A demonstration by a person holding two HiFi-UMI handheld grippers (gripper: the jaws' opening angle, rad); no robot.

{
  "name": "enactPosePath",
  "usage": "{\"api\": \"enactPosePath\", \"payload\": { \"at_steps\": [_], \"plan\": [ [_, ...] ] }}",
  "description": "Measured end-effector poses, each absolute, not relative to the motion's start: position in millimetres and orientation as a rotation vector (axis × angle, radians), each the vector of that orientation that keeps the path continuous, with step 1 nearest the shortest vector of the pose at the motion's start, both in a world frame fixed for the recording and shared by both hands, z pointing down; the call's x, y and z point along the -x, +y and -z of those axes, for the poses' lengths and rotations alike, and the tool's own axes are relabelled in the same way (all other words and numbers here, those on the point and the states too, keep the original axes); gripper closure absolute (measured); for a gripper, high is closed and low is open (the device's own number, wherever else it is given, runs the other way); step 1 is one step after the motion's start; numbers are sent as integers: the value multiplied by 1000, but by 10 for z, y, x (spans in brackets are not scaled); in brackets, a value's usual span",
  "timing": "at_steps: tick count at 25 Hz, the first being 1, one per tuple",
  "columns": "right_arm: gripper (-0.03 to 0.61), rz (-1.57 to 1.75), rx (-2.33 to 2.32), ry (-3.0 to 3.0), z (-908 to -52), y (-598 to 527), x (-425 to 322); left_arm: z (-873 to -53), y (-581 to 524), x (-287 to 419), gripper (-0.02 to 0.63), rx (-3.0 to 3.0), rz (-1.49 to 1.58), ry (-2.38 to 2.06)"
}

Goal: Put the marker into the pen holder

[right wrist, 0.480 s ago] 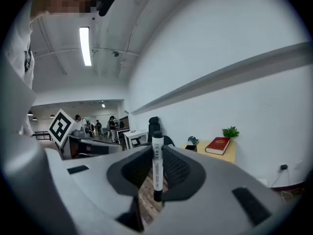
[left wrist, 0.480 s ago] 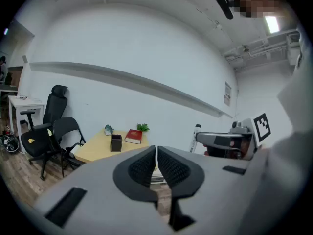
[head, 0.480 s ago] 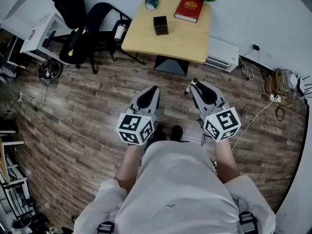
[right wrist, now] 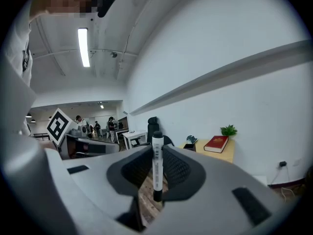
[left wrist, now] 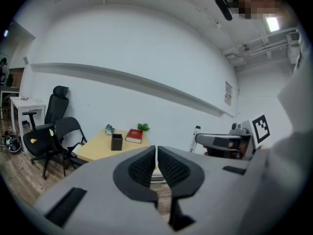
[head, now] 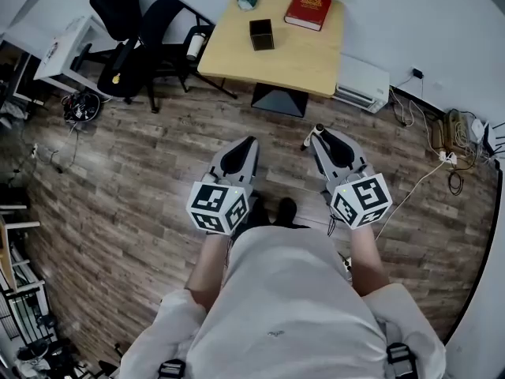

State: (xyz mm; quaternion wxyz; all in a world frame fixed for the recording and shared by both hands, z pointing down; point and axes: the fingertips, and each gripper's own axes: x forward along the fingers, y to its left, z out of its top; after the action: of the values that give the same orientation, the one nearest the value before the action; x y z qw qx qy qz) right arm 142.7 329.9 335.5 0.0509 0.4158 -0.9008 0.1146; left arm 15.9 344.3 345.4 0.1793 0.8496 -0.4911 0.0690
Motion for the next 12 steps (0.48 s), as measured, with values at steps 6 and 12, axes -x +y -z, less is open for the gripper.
{"api": "enactPosePath", "payload": {
  "at_steps": [6,12],
  "plan": [
    [511,-392,-1272,-2744,-3420,3293,-1388,-3493,3523,-53,597,-2382,-204,-1409],
    [511,-411,-1258,-2742,-3482,3250,-1323,-3557,3494,36,597,-2361,-212,-1414]
  ]
}}
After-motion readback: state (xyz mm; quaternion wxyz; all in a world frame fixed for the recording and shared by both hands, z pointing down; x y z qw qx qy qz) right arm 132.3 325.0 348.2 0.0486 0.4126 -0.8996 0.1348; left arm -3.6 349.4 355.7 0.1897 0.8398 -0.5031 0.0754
